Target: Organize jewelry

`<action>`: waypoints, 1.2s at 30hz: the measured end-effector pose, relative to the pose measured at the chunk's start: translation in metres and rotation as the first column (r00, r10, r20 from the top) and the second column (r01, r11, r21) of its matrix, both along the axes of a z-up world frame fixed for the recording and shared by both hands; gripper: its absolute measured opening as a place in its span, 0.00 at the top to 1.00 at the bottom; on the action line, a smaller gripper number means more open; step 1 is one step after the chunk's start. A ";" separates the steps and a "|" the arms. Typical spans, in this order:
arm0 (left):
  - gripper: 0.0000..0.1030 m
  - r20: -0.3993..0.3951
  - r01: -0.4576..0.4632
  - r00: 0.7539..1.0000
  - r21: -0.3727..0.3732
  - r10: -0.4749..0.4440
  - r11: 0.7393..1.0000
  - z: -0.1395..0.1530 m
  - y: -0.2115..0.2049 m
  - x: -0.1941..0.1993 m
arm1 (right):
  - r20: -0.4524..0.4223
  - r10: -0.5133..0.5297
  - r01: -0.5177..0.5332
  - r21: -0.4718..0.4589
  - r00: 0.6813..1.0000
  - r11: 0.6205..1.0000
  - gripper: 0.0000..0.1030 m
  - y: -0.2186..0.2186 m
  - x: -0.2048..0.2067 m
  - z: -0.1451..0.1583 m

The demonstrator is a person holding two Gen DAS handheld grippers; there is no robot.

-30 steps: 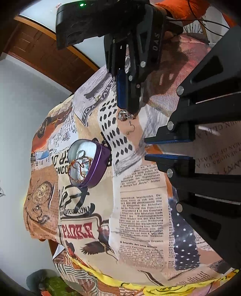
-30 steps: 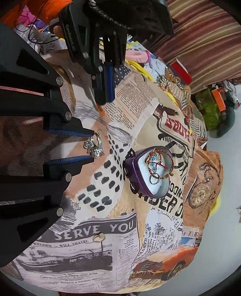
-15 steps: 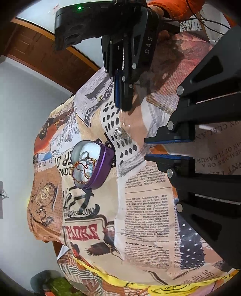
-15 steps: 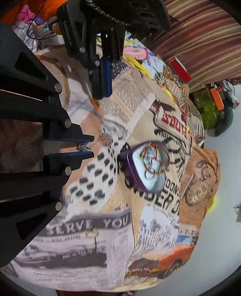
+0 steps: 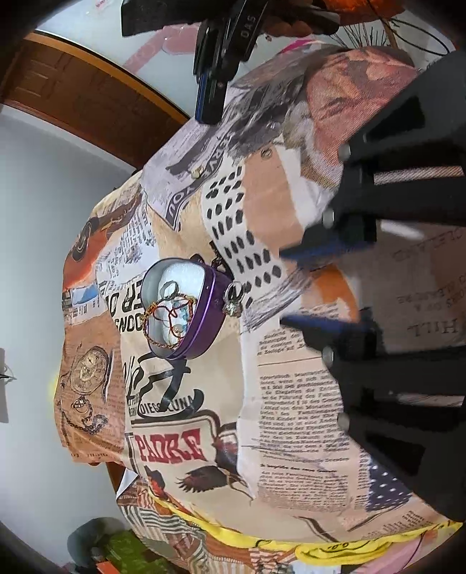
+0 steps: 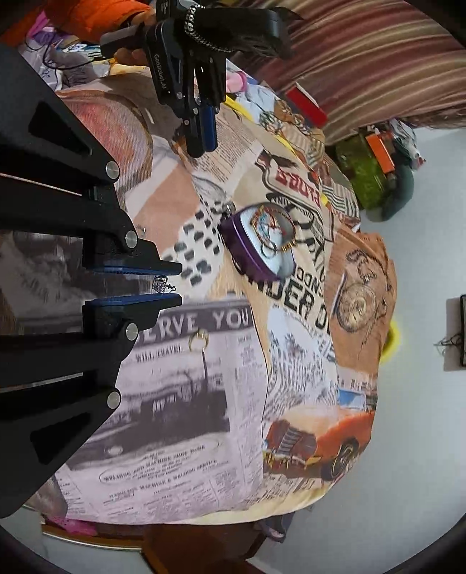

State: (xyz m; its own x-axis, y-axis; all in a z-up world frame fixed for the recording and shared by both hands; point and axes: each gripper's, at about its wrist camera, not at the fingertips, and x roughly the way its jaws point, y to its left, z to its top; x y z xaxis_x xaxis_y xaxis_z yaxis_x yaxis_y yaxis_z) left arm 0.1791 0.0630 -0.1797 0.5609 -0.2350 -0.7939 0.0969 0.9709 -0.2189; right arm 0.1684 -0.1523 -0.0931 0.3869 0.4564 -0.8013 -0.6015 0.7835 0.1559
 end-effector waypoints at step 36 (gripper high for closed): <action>0.71 -0.060 -0.002 0.998 0.034 0.004 0.999 -0.033 -0.004 0.071 | -0.017 -0.035 0.034 -0.065 0.999 0.997 0.91 -0.023 0.003 -0.032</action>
